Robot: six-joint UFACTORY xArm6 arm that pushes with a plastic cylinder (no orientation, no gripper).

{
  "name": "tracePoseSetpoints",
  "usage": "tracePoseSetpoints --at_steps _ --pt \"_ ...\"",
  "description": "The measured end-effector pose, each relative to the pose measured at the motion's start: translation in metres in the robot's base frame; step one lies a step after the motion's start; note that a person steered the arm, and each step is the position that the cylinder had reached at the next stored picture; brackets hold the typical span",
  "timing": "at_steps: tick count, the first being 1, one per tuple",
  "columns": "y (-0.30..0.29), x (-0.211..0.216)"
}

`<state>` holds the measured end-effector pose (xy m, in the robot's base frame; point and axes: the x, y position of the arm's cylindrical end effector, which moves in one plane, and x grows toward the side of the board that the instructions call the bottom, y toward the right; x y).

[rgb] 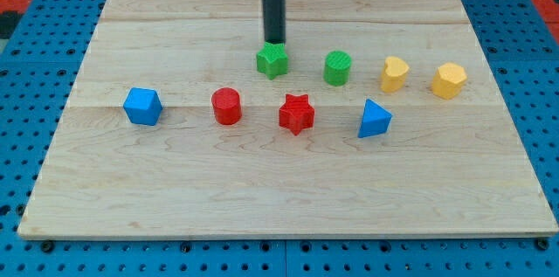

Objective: Place the yellow hexagon diagonal to the yellow heart

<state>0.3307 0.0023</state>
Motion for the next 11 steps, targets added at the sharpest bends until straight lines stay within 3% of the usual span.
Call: tracePoseSetpoints --at_steps 3,6,11 --pt "-0.023 -0.01" --pt "0.066 0.0" --pt "0.055 0.005"
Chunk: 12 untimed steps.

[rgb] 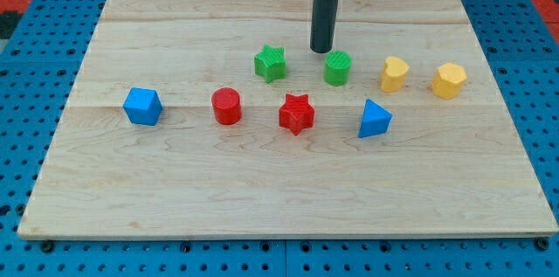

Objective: Place the yellow hexagon diagonal to the yellow heart

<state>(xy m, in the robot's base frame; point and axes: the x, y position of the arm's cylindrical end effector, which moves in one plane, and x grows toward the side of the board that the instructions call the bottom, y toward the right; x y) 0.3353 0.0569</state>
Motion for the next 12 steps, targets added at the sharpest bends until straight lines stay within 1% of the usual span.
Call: tracePoseSetpoints --at_steps 2,4,5,6,8,9,10,11,12 --pt "-0.001 -0.006" --pt "0.004 -0.022" --pt "0.03 -0.033" --pt "0.07 -0.035" --pt "0.159 -0.017" --pt "0.208 0.014" --pt "0.231 0.018" --pt "0.242 0.034" --pt "0.246 0.065"
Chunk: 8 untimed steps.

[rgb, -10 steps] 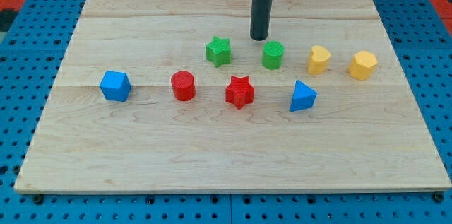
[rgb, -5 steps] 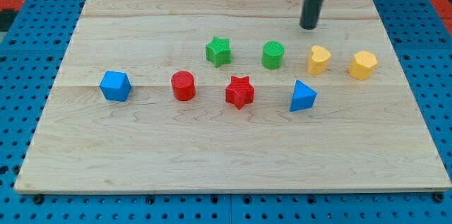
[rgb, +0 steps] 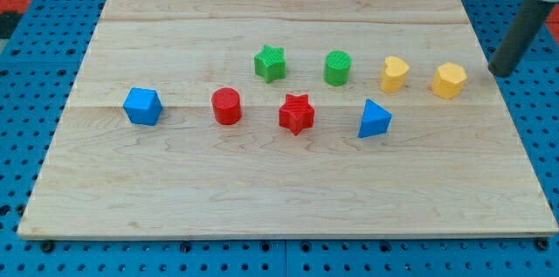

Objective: Place the yellow hexagon diagonal to the yellow heart

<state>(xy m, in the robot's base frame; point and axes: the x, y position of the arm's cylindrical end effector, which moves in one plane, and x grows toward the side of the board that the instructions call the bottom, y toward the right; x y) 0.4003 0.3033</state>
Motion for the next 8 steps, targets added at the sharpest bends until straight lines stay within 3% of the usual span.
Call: tracePoseSetpoints --at_steps 2,3,5,7,8 --pt "-0.003 0.068" --pt "-0.038 0.073" --pt "-0.092 0.032" --pt "-0.054 0.036" --pt "-0.028 0.006"
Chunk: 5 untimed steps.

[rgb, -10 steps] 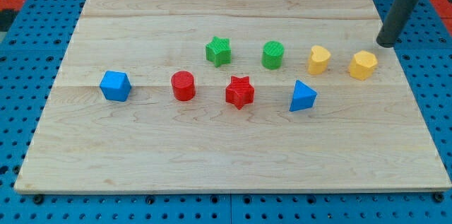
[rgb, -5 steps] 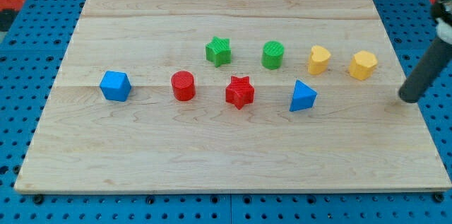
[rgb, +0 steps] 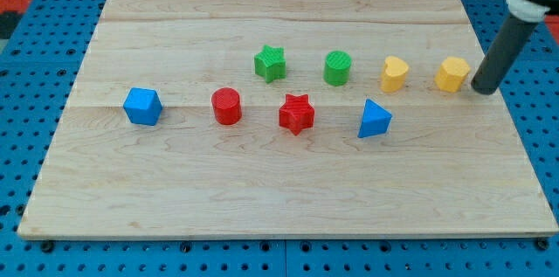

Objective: Place the yellow hexagon diagonal to the yellow heart

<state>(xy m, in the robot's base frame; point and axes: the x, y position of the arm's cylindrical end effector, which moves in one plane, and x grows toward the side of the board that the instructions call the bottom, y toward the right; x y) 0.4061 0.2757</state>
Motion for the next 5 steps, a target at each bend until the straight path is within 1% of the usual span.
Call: tracePoseSetpoints --at_steps 1,2,3,4,5 --pt "-0.036 -0.027" --pt "-0.058 -0.048" --pt "-0.09 -0.015" --pt "-0.083 0.034" --pt "-0.073 0.008"
